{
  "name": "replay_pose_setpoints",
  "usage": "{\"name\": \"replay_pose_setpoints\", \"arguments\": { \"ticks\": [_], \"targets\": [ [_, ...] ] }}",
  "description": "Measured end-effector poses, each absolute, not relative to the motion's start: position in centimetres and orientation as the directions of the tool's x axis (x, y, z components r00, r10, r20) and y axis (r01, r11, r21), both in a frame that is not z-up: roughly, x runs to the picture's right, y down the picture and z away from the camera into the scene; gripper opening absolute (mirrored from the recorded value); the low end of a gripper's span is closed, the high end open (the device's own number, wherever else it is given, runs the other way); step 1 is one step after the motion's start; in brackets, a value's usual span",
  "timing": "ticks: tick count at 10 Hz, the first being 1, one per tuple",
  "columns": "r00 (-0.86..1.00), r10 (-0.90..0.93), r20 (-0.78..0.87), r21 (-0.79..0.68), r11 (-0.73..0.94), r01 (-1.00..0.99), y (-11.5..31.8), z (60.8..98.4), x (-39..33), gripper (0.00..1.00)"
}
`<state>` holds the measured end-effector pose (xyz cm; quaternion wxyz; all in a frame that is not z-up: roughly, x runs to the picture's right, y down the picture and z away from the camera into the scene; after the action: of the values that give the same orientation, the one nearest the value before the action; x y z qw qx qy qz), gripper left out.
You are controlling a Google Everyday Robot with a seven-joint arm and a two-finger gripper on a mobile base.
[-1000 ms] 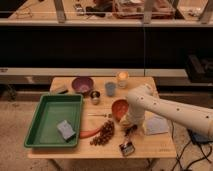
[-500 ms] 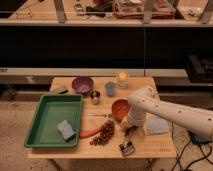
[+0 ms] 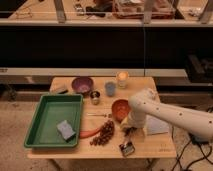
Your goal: Place brush in table surface
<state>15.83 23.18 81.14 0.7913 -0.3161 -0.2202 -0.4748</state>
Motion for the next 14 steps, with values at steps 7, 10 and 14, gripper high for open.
{"name": "replay_pose_setpoints", "arguments": {
  "ticks": [7, 10, 14],
  "targets": [
    [0.443, -0.604, 0.662, -0.276, 0.353, 0.894, 23.9, 82.3, 15.9, 0.8],
    [0.444, -0.584, 0.679, -0.282, 0.35, 0.893, 24.3, 82.7, 16.0, 0.8],
    [0.444, -0.572, 0.69, -0.288, 0.346, 0.893, 24.5, 82.9, 16.1, 0.8]
  ]
}}
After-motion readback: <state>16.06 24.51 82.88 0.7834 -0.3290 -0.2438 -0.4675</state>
